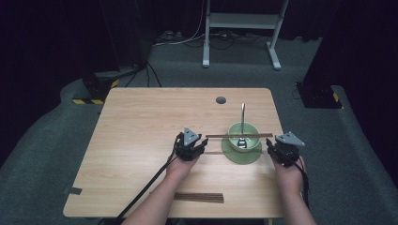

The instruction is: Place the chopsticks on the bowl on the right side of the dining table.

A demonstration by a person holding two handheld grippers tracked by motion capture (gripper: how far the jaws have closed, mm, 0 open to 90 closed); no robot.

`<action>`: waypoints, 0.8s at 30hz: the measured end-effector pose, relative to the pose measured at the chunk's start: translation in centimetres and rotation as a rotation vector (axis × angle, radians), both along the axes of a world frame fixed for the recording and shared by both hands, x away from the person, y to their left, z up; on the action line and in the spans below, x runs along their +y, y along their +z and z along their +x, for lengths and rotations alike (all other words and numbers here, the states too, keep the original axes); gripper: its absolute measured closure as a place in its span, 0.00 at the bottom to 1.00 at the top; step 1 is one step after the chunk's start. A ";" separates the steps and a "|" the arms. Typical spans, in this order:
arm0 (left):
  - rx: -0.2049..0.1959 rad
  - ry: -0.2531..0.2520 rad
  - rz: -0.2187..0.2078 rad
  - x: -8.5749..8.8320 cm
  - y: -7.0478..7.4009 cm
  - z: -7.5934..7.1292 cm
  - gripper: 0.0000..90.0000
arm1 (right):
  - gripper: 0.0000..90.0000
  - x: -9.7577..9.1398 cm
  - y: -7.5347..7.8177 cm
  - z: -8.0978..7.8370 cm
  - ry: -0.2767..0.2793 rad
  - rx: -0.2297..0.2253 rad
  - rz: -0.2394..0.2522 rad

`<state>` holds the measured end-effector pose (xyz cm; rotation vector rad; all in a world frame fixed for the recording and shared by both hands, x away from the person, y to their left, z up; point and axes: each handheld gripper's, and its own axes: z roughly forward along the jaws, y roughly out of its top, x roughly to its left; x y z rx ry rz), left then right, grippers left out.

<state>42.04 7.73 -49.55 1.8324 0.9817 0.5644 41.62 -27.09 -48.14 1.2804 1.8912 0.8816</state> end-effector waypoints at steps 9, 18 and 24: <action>0.032 -0.057 0.004 3.1 0.9 -2.1 0.47 | 0.55 1.3 0.4 -2.9 0.045 -0.009 0.025; 0.213 0.059 0.108 16.4 -1.5 -6.7 0.17 | 0.36 7.2 -0.8 -6.8 0.228 0.124 0.127; 0.290 0.152 0.153 23.6 -3.0 -9.3 0.17 | 0.37 9.5 -2.9 -6.8 0.236 0.227 0.100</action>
